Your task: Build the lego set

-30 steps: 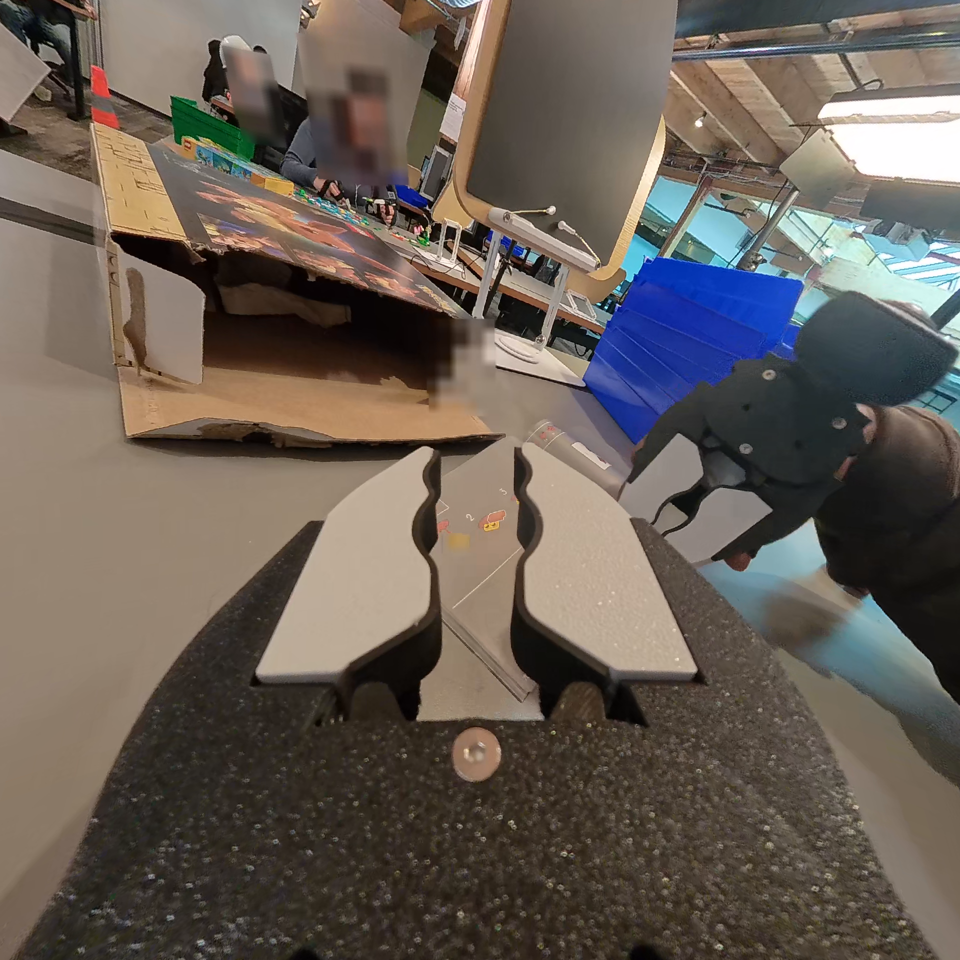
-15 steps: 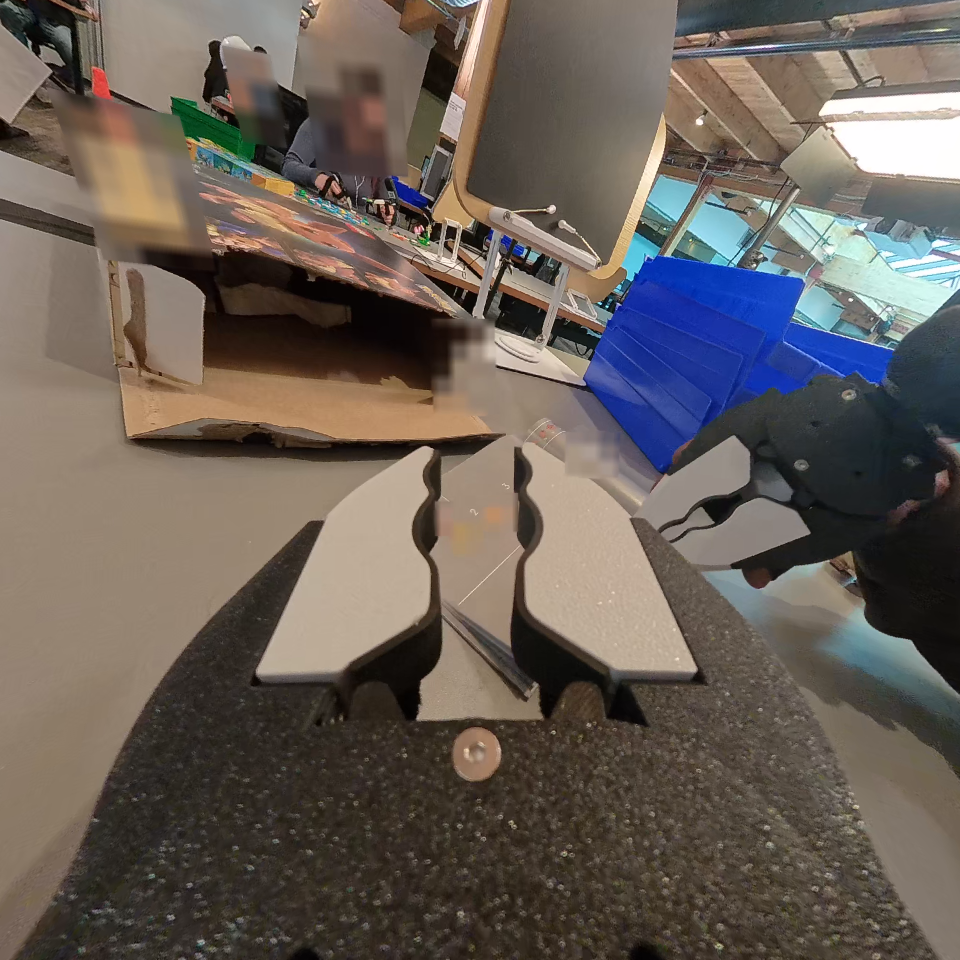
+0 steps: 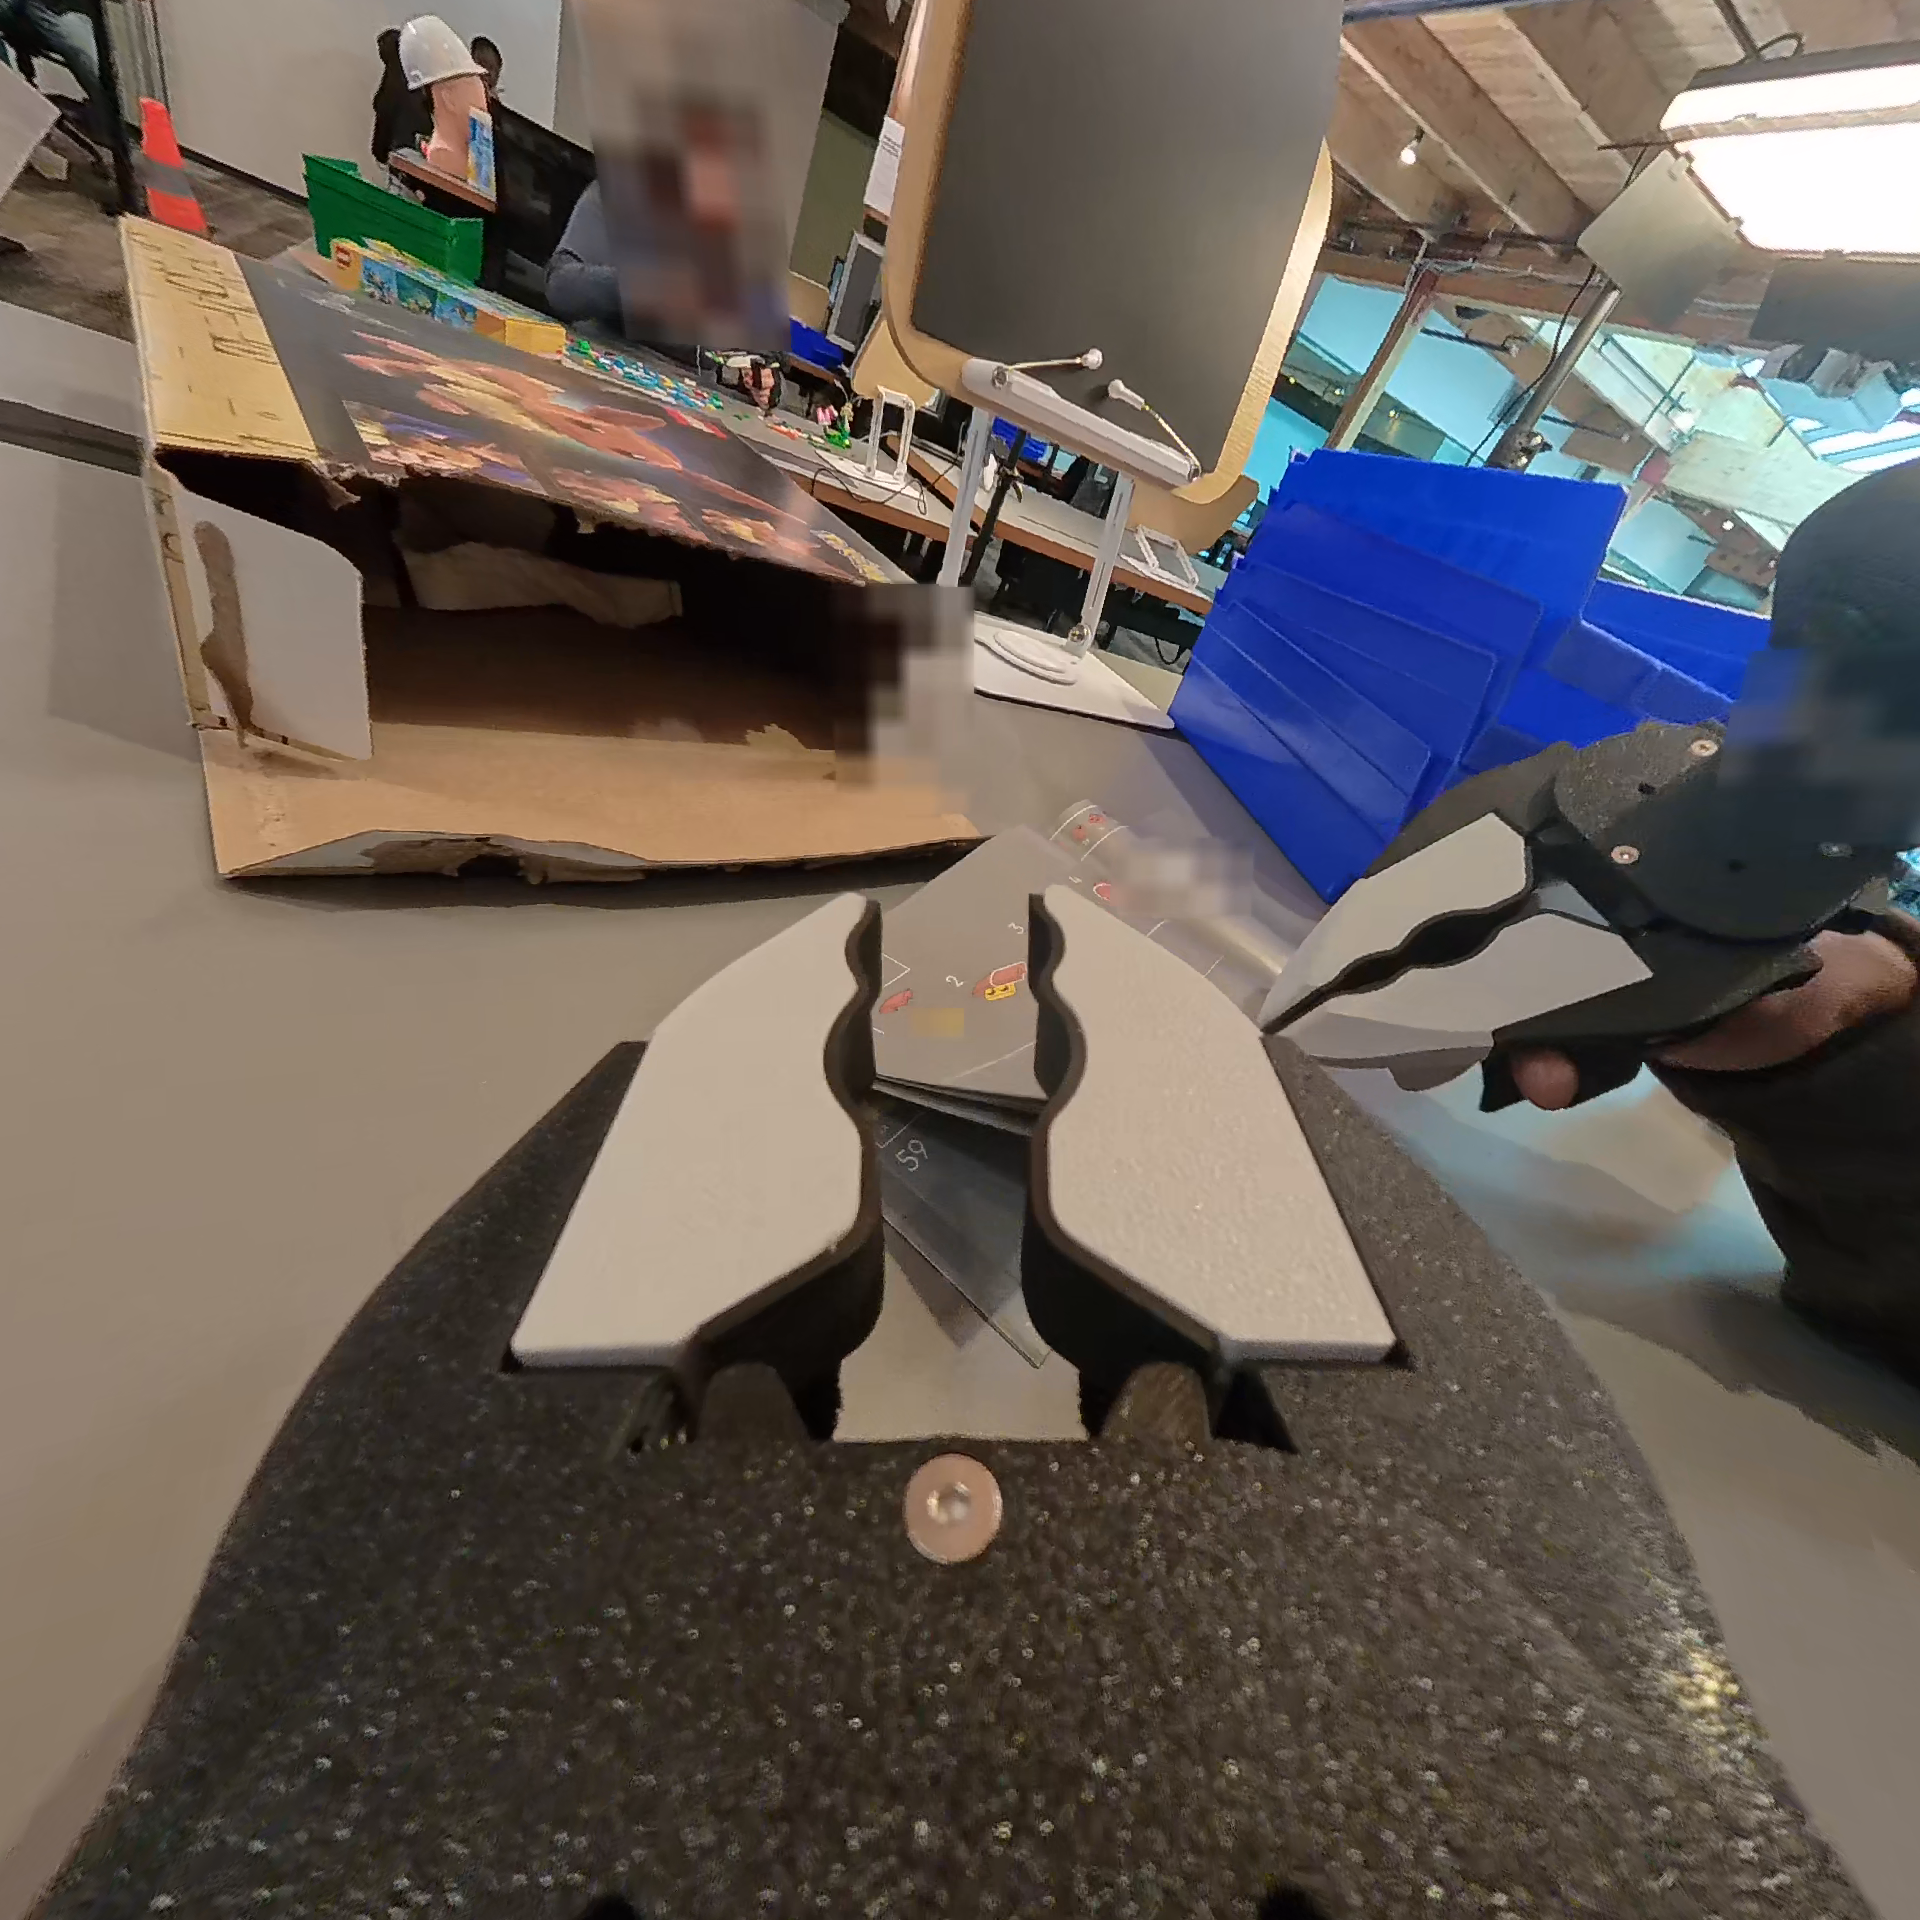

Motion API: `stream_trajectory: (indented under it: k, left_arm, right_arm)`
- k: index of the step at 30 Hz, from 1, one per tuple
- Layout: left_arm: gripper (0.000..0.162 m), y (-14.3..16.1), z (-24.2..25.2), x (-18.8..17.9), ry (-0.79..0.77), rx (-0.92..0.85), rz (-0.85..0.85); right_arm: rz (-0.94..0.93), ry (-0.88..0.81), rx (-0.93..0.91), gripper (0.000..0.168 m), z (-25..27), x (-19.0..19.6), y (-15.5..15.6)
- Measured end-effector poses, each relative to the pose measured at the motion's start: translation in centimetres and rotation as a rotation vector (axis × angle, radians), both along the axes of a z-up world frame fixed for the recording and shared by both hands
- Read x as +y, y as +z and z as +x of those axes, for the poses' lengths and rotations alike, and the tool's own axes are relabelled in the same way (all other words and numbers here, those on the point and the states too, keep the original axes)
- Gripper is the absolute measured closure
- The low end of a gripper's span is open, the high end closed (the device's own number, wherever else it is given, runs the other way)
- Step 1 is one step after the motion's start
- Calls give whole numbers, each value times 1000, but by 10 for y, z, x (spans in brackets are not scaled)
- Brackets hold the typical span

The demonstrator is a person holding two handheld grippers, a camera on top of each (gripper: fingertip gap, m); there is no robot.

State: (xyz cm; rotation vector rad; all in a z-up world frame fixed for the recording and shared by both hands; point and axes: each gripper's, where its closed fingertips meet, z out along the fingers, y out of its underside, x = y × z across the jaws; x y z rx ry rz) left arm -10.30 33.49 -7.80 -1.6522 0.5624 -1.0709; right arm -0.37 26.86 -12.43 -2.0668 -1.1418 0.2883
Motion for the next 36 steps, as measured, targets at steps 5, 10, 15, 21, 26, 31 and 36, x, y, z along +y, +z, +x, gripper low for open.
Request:
stream_trajectory:
  k: [5, 10, 15, 21, 26, 31, 36]
  left_arm:
    - [135, -3, 5, -5, -31, 32, 1]
    - [135, -8, 13, -14, -90, 80, 3]
    - [135, -11, 17, -21, -138, 110, 2]
    - [135, -13, 16, -26, -166, 120, -8]
    - [135, -15, 17, -29, -182, 138, -3]
    - [135, -15, 18, -29, -185, 147, 0]
    - [134, -17, 18, -31, -194, 169, 2]
  right_arm:
    - [7, -37, 49, 168, 2, 2, 4]
    - [8, -59, 75, 168, 5, 3, 6]
    - [9, -65, 84, 168, 7, 3, 7]
    - [8, -68, 93, 168, 8, 3, 7]
    - [8, -70, 101, 168, 9, 4, 8]
    - [4, -68, 104, 168, 8, 3, 8]
    - [1, -71, 117, 168, 9, 3, 9]
